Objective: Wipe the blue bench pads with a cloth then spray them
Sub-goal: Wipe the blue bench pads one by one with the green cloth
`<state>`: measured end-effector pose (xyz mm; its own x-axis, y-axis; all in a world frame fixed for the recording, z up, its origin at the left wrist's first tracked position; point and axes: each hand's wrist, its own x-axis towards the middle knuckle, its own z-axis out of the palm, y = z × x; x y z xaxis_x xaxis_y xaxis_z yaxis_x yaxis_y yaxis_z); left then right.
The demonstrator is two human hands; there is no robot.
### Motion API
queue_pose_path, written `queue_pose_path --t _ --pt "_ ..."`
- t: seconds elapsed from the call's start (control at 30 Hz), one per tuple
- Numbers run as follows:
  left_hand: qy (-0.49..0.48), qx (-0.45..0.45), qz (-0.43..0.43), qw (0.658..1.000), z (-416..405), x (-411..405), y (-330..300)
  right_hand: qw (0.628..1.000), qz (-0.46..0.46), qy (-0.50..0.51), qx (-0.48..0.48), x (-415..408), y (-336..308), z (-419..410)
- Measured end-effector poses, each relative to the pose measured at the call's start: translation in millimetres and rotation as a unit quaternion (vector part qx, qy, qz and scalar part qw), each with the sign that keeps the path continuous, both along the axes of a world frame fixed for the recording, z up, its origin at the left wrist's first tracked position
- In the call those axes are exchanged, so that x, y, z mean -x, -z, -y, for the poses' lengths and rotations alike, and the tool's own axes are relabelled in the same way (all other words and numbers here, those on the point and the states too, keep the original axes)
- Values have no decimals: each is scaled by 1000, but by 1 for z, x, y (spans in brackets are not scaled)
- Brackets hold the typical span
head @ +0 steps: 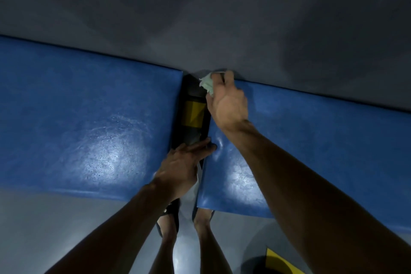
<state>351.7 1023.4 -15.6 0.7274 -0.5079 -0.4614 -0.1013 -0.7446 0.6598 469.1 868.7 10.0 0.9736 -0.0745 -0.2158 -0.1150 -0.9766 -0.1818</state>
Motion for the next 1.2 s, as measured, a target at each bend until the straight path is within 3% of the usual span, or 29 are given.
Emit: queue_pose_path --t 0.1,0.2,0.27,0.37,0.47,0.63,0.73,0.83,0.9,0.97,1.03,1.13,1.2 --pt "-1 -2 10 1000 -2 2 -3 996 -10 -83 23 17 -3 2" --pt "6 -3 25 1000 0 6 -11 977 -92 -190 15 63 -13 4" --pt "2 -6 32 999 -2 10 -12 974 -94 -206 -6 73 -23 10" --pt "-25 -7 22 999 -10 20 -10 969 -58 -228 69 29 -18 25" --pt "-58 -1 22 998 -17 25 -12 982 -14 -156 103 -14 -12 31" --pt "-74 -8 -11 997 -16 35 -20 978 -2 -211 9 64 -1 28" --pt "-53 -13 -34 998 -17 39 -26 950 -8 -308 -46 135 2 35" --pt "-49 -29 -33 998 -20 44 -28 915 2 -402 -47 122 -6 45" --pt "-52 -38 -33 997 -19 48 -30 923 11 -384 -4 72 -13 47" --pt "-70 -43 -28 996 -18 47 -34 957 -2 -281 66 18 -18 43" --pt "-103 -49 -27 993 -18 47 -38 979 -32 -189 65 1 -15 33" --pt "-123 -67 -23 990 -20 47 -41 980 -26 -192 34 56 -1 15" --pt "-127 -71 -39 989 -24 50 -39 969 -29 -243 -41 129 3 5"
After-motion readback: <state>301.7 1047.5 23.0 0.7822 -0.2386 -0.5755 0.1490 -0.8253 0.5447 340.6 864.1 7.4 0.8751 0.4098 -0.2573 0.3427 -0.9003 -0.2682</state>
